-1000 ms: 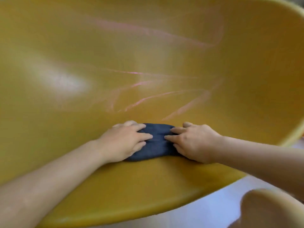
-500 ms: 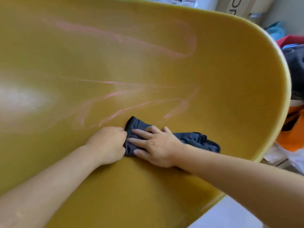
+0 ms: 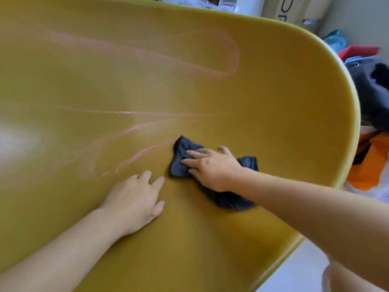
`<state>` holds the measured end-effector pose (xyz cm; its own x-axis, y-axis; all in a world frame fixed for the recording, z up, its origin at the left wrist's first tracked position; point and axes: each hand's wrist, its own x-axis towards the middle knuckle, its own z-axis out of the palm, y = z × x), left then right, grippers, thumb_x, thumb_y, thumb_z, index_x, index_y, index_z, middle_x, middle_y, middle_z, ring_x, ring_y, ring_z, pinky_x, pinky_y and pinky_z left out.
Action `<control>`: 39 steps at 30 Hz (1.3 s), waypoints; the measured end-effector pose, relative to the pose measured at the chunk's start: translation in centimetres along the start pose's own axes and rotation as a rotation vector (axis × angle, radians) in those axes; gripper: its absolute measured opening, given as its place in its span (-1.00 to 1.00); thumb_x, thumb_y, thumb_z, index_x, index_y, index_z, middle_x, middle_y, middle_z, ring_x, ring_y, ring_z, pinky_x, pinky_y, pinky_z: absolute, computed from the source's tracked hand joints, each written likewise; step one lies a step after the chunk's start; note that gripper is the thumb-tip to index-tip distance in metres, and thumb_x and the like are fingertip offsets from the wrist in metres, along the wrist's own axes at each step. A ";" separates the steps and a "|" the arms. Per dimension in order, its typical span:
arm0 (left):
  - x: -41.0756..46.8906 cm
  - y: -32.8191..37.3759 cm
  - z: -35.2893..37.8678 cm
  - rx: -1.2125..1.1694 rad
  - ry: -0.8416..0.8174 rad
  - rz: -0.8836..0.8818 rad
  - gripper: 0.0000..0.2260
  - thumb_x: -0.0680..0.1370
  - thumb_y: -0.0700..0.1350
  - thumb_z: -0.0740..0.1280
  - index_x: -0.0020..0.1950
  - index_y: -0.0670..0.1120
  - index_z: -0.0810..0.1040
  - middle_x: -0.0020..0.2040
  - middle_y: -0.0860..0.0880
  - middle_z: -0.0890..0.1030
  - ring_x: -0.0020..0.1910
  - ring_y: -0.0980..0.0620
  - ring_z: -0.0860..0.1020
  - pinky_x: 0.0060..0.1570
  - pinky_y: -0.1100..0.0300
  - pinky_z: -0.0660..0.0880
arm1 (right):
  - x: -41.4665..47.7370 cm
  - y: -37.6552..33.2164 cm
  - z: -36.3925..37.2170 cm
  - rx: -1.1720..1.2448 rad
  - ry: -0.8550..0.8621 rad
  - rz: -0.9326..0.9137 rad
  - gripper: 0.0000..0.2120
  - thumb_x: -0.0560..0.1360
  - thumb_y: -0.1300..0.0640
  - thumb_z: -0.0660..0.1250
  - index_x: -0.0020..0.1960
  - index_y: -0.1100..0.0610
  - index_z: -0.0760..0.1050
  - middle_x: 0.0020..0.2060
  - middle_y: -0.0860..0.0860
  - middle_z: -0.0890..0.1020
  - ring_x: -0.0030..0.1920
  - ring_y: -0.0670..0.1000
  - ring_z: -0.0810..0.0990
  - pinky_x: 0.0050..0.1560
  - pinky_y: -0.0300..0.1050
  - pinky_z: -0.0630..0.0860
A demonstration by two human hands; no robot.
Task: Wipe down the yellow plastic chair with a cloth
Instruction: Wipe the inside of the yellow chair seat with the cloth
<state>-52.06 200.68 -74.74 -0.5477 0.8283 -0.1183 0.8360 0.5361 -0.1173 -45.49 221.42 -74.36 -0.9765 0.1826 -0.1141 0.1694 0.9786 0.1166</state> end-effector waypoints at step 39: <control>-4.0 -3.6 -3.5 -0.712 0.192 -0.409 -0.70 0.60 -0.15 0.11 0.23 0.00 0.55 0.31 -0.09 0.53 0.25 -0.10 0.47 0.17 0.12 0.41 | 1.3 -15.5 -2.7 0.990 -0.216 0.024 -0.72 0.65 0.14 0.04 0.16 0.18 0.49 0.12 0.17 0.57 0.14 0.18 0.52 0.15 0.01 0.44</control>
<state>-52.74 196.04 -70.42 -0.8507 0.5251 -0.0247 0.4297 0.7216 0.5429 -49.78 206.21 -73.66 -0.9431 0.1202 -0.3102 0.3185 0.5951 -0.7379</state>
